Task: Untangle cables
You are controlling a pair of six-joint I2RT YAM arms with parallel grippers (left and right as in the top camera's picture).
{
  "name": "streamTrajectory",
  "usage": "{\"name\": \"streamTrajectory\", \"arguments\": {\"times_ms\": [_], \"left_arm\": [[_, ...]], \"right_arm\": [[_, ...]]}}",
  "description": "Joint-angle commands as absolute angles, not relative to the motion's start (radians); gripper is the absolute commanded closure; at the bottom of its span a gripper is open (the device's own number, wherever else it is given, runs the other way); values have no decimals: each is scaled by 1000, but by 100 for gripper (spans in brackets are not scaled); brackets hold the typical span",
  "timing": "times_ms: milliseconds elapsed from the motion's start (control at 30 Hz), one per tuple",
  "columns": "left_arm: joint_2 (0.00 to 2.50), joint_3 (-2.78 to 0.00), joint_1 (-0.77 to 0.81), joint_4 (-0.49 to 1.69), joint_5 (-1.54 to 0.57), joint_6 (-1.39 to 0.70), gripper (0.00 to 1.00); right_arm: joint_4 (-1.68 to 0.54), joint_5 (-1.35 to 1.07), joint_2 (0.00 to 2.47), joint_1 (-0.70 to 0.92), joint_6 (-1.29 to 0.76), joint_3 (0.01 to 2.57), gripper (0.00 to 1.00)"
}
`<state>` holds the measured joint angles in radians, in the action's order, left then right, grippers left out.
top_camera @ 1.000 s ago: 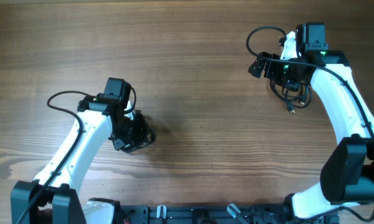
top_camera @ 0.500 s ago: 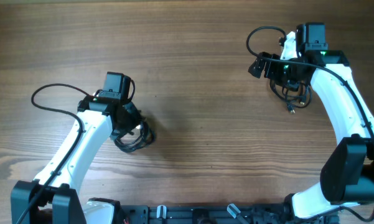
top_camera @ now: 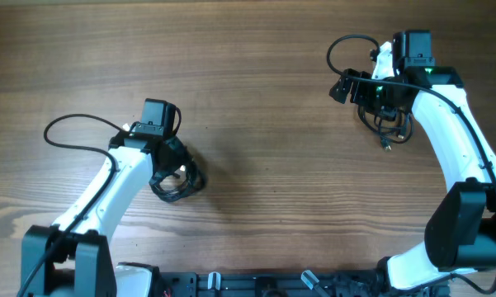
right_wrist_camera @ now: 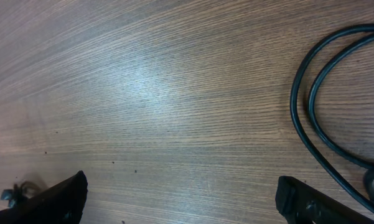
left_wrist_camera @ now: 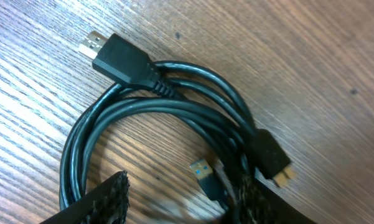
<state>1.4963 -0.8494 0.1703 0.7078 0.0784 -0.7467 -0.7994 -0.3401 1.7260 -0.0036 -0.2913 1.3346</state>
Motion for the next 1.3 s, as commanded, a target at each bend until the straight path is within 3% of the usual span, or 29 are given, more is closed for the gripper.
{"name": "streamTrajectory", "arguments": {"times_ms": [0, 367, 600, 633, 733, 867, 1067, 1167, 1267], "left_arm": [[1544, -834, 172, 693, 104, -752, 40], [1685, -834, 172, 654, 102, -753, 32], [1686, -834, 172, 639, 103, -753, 33], [1686, -834, 172, 621, 103, -753, 29], [1686, -834, 172, 596, 103, -752, 0], [1686, -834, 172, 580, 102, -752, 0], [1686, -834, 173, 583, 31, -752, 83], [1686, -834, 173, 583, 8, -752, 96], [1672, -845, 173, 601, 7, -739, 96]], "right_arm": [[-796, -356, 1711, -3, -299, 1331, 0], [-796, -356, 1711, -3, -298, 1331, 0], [-796, -356, 1711, -3, -298, 1331, 0], [-796, -356, 1711, -3, -299, 1331, 0], [-796, -356, 1711, -3, -298, 1331, 0], [-796, -356, 1711, -3, -299, 1331, 0], [-796, -356, 1711, -3, -299, 1331, 0], [-796, -356, 1711, -3, -299, 1331, 0], [-796, -356, 1711, -3, -299, 1331, 0]]}}
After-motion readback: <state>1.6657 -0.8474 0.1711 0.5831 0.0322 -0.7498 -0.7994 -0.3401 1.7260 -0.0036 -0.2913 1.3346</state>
